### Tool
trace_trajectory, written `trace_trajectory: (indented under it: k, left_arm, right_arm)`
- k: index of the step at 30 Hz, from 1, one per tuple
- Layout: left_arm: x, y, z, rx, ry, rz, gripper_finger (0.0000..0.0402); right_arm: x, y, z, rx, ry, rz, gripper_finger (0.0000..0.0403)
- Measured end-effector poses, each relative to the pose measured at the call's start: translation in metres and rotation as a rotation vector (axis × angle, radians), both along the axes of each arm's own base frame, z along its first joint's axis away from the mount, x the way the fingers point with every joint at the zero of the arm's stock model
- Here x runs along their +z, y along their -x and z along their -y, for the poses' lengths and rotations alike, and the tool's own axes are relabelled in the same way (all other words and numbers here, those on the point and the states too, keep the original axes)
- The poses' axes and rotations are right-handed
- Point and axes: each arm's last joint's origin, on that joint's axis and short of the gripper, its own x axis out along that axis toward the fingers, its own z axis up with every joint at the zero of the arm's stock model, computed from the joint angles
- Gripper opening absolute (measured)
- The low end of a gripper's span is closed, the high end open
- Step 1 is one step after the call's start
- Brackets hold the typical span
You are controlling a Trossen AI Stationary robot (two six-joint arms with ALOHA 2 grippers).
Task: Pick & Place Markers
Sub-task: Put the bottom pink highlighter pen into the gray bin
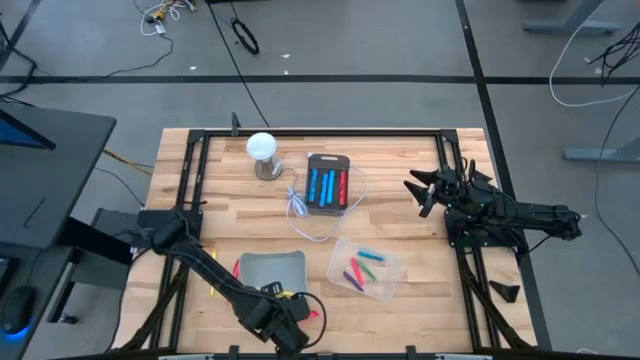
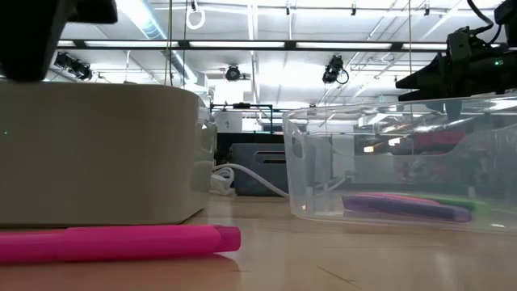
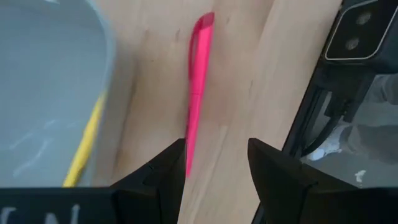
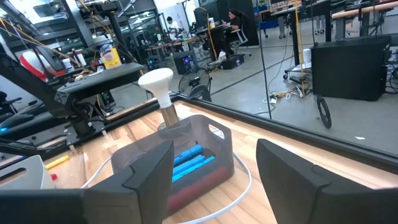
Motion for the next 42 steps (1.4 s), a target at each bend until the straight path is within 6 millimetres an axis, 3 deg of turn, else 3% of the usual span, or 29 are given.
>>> trace_trajectory:
  k: [18,29,42]
  left_arm:
    - [-0.056,-0.015,0.015,-0.007,-0.028,-0.035,0.0179]
    - [-0.063,-0.015,0.016,-0.037,-0.026,-0.061,0.0179]
    - [-0.062,-0.012,0.025,-0.09,0.153,-0.154,0.0179]
  right_arm:
    - [0.0,0.0,0.0,0.0,0.0,0.0,0.0231]
    - [0.0,0.0,0.0,0.0,0.0,0.0,0.0231]
    - [0.0,0.0,0.0,0.0,0.0,0.0,0.0231]
